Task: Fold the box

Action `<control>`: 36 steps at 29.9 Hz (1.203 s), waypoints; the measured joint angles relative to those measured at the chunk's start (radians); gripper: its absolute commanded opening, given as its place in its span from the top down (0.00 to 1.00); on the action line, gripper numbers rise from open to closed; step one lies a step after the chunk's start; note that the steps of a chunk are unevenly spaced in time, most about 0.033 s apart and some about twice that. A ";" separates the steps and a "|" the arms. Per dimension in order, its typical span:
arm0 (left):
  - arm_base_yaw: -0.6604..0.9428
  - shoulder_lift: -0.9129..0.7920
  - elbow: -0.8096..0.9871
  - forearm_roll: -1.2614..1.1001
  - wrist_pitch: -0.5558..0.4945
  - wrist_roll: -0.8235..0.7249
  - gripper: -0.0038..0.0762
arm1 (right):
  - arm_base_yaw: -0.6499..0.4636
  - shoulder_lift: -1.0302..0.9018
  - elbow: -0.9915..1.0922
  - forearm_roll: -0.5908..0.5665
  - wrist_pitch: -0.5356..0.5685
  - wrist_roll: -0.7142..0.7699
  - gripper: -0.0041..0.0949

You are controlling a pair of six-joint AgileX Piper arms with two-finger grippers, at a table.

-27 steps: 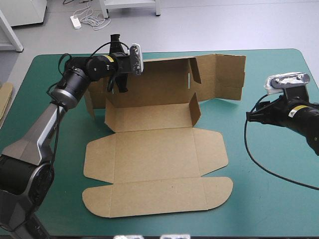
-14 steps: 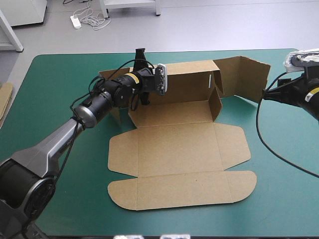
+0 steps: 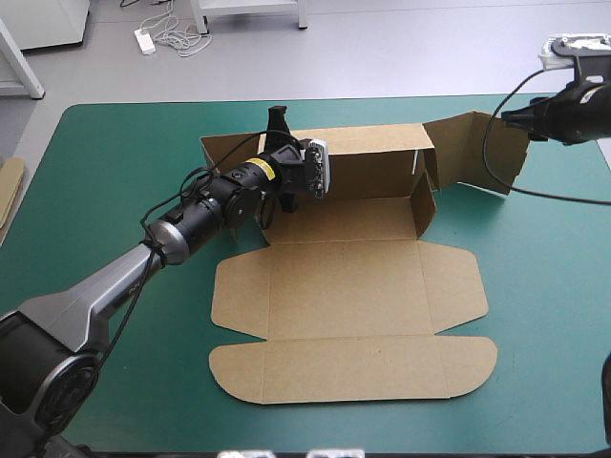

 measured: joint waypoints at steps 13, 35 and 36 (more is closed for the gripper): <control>-0.002 -0.009 0.000 -0.057 0.038 -0.035 0.96 | -0.006 0.408 -0.480 0.139 0.087 -0.018 0.53; -0.005 -0.016 -0.007 -0.056 0.092 -0.055 0.96 | -0.006 0.699 -0.610 0.239 0.073 -0.043 0.55; -0.005 -0.016 -0.007 -0.055 0.093 -0.055 0.96 | -0.007 0.699 -0.611 0.246 0.084 -0.050 0.55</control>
